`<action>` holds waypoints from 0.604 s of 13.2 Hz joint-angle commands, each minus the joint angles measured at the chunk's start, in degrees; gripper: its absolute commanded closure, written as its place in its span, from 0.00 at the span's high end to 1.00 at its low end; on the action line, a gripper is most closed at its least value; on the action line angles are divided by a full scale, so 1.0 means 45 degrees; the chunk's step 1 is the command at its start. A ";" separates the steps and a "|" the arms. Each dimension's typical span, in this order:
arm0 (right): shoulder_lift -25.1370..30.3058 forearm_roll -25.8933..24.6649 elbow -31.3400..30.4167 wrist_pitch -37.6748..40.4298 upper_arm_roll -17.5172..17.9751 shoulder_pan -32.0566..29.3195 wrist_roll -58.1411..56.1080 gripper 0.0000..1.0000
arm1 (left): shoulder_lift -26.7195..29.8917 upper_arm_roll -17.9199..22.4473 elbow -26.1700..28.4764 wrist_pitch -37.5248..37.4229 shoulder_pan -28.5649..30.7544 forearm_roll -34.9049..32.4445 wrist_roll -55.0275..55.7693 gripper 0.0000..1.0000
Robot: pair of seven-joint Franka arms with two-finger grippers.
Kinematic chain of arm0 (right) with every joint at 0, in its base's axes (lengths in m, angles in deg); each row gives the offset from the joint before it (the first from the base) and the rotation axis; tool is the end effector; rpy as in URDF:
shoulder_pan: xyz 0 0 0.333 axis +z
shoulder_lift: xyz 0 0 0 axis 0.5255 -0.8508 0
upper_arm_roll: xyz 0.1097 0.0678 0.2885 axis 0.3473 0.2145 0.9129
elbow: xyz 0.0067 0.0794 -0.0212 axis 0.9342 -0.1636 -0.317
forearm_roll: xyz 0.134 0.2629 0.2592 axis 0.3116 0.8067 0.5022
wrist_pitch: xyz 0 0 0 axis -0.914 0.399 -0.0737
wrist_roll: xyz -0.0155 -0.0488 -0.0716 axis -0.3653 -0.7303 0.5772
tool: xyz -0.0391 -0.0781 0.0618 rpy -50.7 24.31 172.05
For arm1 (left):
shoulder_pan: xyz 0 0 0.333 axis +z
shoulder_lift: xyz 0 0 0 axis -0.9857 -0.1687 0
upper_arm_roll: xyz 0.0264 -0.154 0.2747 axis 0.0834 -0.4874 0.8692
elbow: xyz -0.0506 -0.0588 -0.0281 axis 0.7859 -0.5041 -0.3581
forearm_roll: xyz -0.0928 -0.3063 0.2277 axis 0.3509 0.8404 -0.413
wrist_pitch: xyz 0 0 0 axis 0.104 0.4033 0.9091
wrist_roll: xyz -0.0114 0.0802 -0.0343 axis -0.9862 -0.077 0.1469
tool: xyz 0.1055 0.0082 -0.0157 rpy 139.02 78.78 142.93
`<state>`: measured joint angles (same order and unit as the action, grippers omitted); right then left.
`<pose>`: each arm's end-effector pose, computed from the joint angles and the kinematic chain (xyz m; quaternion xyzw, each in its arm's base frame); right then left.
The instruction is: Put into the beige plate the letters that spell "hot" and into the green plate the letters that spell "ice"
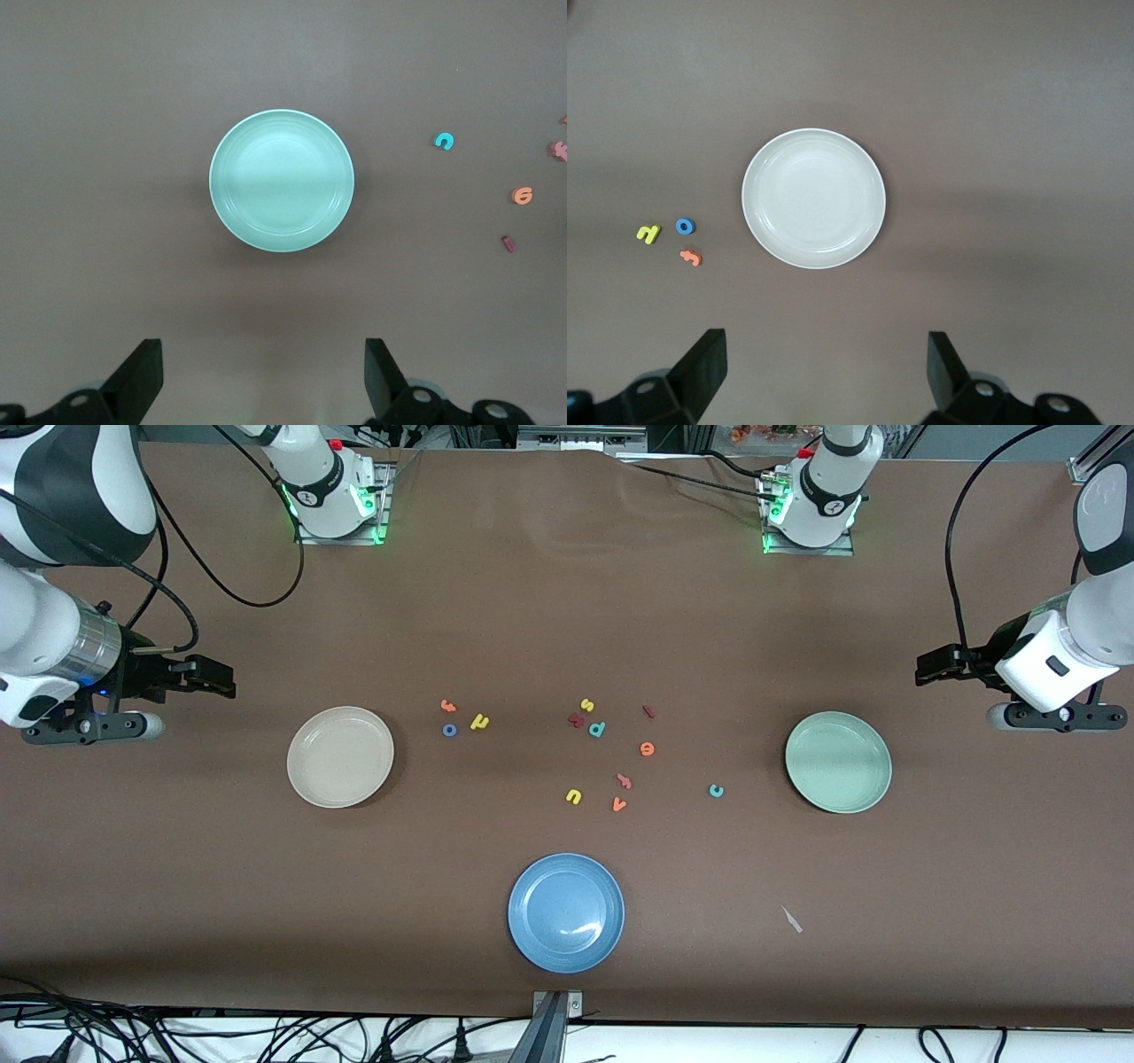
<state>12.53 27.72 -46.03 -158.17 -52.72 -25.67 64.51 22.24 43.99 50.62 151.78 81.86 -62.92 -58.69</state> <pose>0.6082 0.0493 0.5242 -0.9972 -0.0393 0.0640 0.0062 0.5821 -0.0083 0.5270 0.9958 -0.0009 -0.0910 0.0060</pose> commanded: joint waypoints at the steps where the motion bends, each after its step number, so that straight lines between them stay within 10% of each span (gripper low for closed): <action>1: -0.0165 -0.0121 0.0389 0.0337 0.0023 -0.0051 -0.0069 1.00 | 0.0138 -0.0010 -0.0129 0.0429 -0.0019 -0.0428 0.0119 1.00; 8: -0.0145 -0.0316 0.0389 0.0337 0.0004 -0.0071 -0.0245 1.00 | 0.0177 -0.0029 -0.0051 0.0509 0.0001 -0.0409 0.0119 1.00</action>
<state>12.50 27.23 -46.03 -158.16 -52.72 -25.68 64.30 22.46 44.01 50.32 154.01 81.88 -63.12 -58.63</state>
